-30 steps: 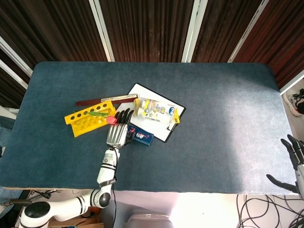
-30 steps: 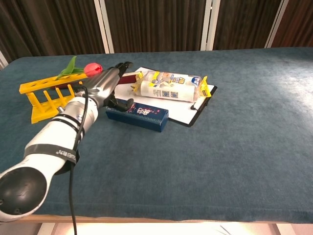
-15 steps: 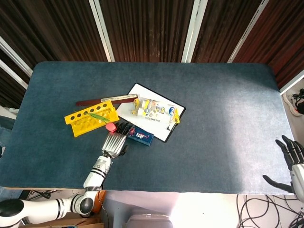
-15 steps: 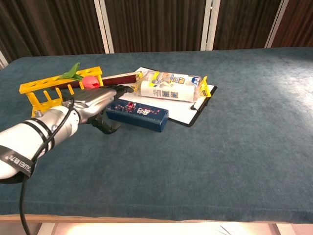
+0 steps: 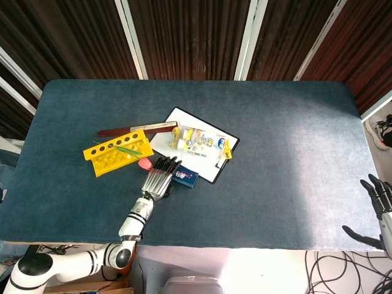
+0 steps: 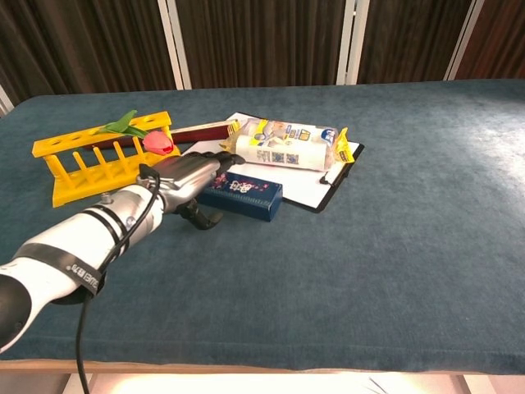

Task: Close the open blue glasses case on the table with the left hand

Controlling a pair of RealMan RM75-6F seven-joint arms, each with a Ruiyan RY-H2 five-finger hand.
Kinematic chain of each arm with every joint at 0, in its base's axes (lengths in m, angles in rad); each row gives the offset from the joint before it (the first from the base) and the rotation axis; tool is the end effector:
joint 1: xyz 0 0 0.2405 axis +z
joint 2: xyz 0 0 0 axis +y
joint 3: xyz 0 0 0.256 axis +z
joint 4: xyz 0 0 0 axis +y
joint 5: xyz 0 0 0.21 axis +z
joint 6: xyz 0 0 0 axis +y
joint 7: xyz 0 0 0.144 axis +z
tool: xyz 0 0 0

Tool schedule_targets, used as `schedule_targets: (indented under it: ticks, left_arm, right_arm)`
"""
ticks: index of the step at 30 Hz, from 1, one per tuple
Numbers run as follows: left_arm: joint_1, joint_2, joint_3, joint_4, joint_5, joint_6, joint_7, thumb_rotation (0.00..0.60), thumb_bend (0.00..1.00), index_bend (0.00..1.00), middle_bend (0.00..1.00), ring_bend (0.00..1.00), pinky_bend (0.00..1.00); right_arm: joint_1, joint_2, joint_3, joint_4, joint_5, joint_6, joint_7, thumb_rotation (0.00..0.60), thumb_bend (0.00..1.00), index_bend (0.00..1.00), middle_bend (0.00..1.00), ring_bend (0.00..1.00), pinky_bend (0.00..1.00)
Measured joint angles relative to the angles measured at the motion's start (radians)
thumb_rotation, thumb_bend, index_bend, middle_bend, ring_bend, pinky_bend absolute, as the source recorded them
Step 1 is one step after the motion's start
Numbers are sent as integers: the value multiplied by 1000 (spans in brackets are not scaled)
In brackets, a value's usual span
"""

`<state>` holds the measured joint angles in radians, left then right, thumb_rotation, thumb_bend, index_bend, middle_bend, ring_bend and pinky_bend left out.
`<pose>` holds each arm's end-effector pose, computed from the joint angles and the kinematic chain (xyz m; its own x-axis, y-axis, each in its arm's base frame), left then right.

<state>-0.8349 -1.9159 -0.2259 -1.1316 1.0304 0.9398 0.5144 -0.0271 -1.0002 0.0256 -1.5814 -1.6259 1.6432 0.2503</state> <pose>-0.1146 0.3519 -0.1073 0.5242 0.2382 0.8176 0.8259 -0.3760 -0.4200 -0.3166 -0.1399 0.2086 0.3016 0.0728 0.9506 -0.9507 -0.0521 0.3056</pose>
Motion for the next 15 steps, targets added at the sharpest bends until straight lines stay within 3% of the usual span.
schedule_targets:
  ticks: [6,11,15]
  left_arm:
    - [-18,-28,-8,51,13,-25,-43,600,500,211,0,0,0]
    - [-29,-45,-17,80,27,-37,-83,600,518,466,0,0,0]
    - [-34,-59,-22,106,48,-30,-114,600,517,583,0,0,7]
  right_arm:
    - [0,1,-1,2,-2,0,5,600,177,0,0,0,0]
    - [0,1,-2,3,-5,1,4,600,177,0,0,0,0]
    - [-1,1,-3,3,-6,3,6,600,177,0,0,0,0]
